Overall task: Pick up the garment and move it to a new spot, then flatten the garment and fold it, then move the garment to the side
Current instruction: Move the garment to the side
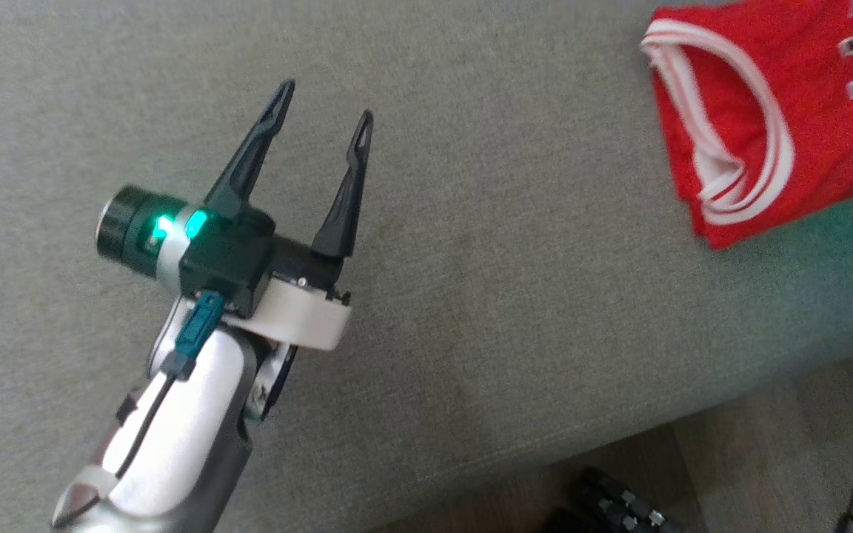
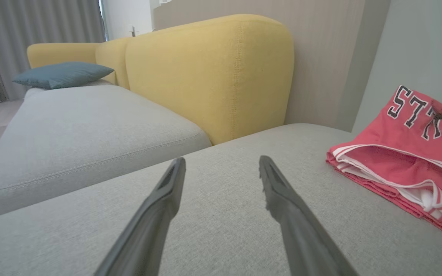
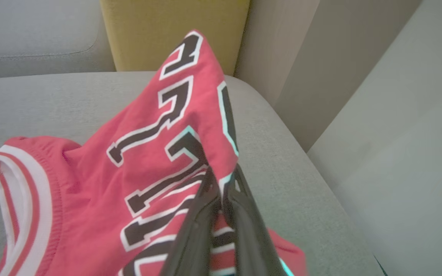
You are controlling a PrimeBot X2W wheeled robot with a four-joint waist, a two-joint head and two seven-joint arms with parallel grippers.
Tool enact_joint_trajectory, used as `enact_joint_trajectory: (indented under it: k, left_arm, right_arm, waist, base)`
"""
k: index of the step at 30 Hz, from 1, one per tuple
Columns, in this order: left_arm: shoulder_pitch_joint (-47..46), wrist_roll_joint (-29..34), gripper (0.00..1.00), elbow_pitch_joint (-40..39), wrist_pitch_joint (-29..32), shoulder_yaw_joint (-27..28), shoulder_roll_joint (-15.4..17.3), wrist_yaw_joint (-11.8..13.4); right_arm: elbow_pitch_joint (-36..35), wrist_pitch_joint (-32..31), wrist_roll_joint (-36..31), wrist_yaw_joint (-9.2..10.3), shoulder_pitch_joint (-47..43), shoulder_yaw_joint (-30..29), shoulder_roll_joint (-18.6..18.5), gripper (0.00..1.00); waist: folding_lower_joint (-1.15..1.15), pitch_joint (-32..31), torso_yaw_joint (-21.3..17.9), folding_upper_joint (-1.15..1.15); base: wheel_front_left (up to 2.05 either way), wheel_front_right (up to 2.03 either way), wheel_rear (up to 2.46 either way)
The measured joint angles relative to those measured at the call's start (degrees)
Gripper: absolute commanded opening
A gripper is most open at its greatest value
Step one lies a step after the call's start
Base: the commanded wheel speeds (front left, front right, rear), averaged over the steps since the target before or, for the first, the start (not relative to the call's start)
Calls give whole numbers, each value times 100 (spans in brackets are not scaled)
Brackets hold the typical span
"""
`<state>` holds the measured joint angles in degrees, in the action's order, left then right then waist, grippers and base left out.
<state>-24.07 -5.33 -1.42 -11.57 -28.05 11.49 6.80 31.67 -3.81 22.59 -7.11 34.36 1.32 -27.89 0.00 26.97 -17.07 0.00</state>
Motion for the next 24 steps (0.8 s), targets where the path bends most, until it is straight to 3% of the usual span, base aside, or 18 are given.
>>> enact_joint_trajectory:
  k: [14, 18, 19, 24]
  left_arm:
    - [-795, 274, 100, 12, 38, -313, 8, -233]
    - [-816, 269, 100, 141, -15, -334, 5, -234]
    - [-814, 265, 100, 155, -22, -342, 3, -234]
    - [-755, 192, 100, 230, -99, -368, -10, -225]
  right_arm:
    - [1302, 615, -570, 0, 919, -848, 18, 2]
    - [1582, 751, -812, 0, 993, -976, 96, 62]
    - [1644, 768, -883, 0, 993, -1020, 131, 100]
    - [1815, 987, -1184, 0, 946, -1183, 322, 100]
  waist:
    - [0, 872, 31, 0]
    - [0, 828, 91, 0]
    - [0, 793, 95, 0]
    - [0, 558, 87, 0]
  base:
    - [0, 0, 0]
    - [0, 0, 0]
    - [0, 0, 0]
    - [0, 0, 0]
